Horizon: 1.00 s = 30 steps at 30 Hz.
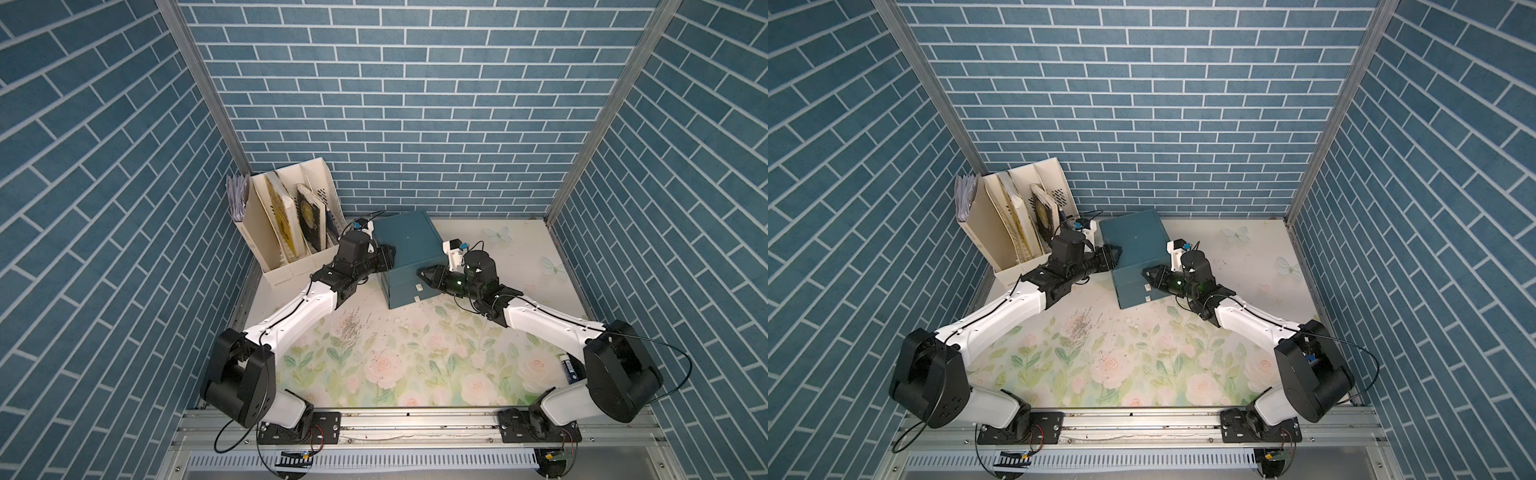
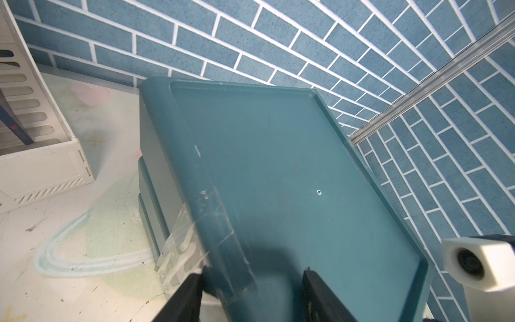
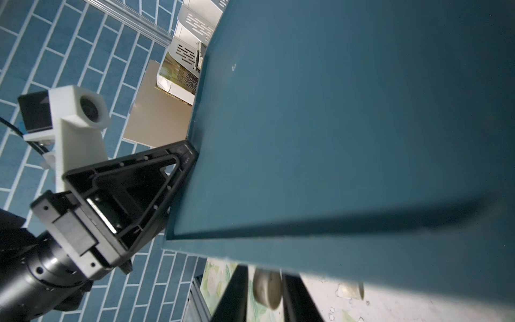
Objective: Take the seed bags out of the drawer
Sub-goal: Open the drawer in the storage box.
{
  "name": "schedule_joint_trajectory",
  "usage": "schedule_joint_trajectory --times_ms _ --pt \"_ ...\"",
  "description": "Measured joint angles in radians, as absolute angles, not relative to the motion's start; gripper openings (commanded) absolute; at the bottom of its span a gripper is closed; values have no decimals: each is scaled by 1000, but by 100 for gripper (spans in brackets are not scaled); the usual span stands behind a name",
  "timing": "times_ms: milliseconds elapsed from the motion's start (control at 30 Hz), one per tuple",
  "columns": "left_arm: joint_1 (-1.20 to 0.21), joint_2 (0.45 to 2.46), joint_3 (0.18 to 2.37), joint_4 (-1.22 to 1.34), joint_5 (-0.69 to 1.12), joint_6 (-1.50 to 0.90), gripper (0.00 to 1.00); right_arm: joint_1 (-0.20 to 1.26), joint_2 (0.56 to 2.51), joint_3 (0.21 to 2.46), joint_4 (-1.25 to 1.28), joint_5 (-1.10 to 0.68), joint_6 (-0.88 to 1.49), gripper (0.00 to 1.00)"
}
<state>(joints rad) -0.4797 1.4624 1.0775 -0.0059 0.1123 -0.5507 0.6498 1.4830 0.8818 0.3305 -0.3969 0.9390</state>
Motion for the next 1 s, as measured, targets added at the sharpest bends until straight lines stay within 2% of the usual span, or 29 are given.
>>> schedule_joint_trajectory --times_ms 100,433,1000 --pt "-480 1462 1077 -6 109 -551 61 650 1489 883 332 -398 949 0" --pt "-484 1462 1077 -6 102 -552 61 651 1473 881 315 -401 946 0" --pt "-490 1462 1077 -6 84 -559 62 685 1288 801 126 -416 934 0"
